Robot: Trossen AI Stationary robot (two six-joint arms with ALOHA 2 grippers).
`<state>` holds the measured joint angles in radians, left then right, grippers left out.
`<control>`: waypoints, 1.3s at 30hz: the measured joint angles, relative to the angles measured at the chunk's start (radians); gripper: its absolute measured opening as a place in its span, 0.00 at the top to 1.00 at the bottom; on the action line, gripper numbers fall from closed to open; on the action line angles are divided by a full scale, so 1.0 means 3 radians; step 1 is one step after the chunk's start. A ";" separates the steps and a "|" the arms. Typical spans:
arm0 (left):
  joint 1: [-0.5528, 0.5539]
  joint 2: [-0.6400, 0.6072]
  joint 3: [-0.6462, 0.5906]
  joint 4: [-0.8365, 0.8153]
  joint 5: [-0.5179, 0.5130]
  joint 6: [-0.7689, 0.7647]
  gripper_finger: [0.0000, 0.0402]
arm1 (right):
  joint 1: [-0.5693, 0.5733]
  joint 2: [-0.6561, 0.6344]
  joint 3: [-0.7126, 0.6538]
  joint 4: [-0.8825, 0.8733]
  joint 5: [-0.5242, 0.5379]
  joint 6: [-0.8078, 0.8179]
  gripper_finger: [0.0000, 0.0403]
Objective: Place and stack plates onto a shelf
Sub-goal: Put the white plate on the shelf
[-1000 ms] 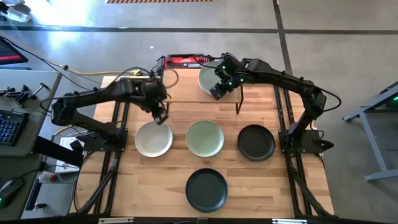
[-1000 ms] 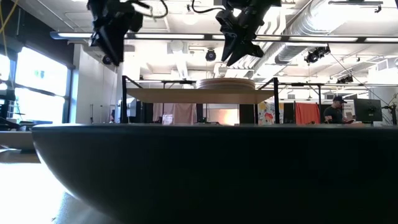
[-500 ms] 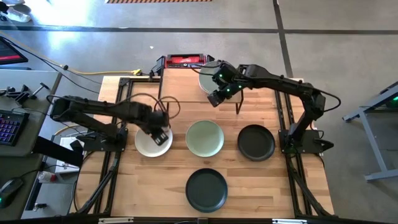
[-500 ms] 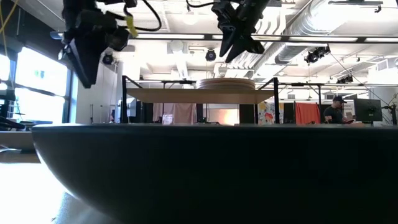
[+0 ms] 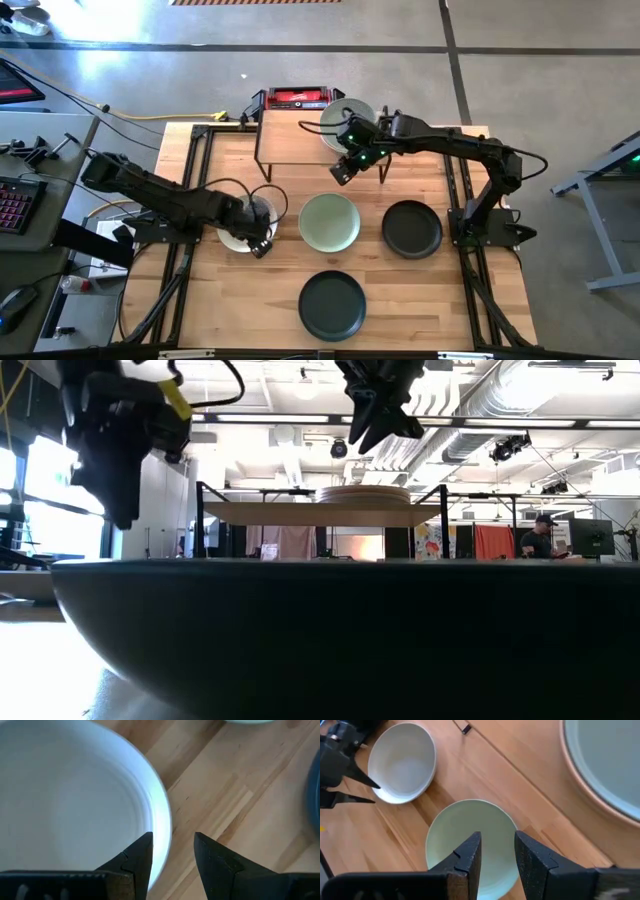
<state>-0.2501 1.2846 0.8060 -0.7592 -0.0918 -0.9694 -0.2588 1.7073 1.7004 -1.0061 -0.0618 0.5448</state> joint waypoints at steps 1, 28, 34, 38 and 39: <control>-0.0024 0.0000 -0.0050 0.0065 -0.0011 -0.0031 0.67 | 0.0014 0.0000 0.0000 0.0000 0.0001 0.0002 0.76; -0.0421 0.0706 -0.0301 0.0360 0.0008 -0.0342 0.67 | 0.0065 0.0002 0.0000 -0.0014 0.0087 0.0075 0.76; -0.0431 0.0758 -0.0290 0.0364 -0.0005 -0.0338 0.73 | 0.0065 0.0003 0.0000 -0.0018 0.0087 0.0060 0.76; -0.0467 0.0741 -0.0224 0.0324 -0.0013 -0.0276 0.84 | 0.0065 0.0003 0.0000 -0.0018 0.0087 0.0053 0.76; -0.0476 0.0741 -0.0200 0.0329 -0.0019 -0.0248 0.87 | 0.0065 0.0003 0.0000 -0.0018 0.0087 0.0053 0.76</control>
<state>-0.3929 1.5070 0.7461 -0.6606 -0.0975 -1.0437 -0.2394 1.7081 1.7004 -1.0115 -0.0357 0.5606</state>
